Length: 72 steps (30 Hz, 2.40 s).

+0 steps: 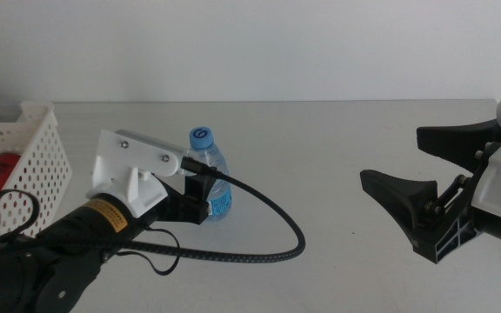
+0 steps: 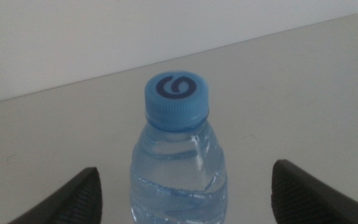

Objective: Use arms to grab the bottles and put them into the dustbin to the left of the table.

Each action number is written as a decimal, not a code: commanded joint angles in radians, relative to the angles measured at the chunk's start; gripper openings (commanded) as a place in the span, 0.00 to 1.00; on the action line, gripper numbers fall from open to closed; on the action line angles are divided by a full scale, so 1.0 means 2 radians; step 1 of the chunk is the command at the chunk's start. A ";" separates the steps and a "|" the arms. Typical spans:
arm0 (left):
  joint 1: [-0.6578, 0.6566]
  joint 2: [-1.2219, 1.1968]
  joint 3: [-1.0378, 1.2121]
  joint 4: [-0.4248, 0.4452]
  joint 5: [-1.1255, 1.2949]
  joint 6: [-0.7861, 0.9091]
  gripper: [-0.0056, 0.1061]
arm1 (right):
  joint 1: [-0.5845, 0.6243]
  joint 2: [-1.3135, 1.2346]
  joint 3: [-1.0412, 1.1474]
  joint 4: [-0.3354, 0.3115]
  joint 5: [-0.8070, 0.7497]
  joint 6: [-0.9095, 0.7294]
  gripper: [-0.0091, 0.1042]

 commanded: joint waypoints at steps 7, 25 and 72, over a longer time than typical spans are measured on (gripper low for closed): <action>0.001 0.074 -0.068 0.009 -0.067 -0.009 0.89 | 0.001 -0.005 -0.013 -0.003 -0.036 -0.004 0.67; 0.001 0.165 -0.089 -0.003 -0.163 -0.045 0.52 | 0.001 -0.005 -0.013 -0.003 -0.036 -0.004 0.67; 0.324 -0.129 -0.437 -0.023 0.839 0.139 0.04 | 0.001 -0.005 -0.013 -0.003 -0.036 -0.004 0.67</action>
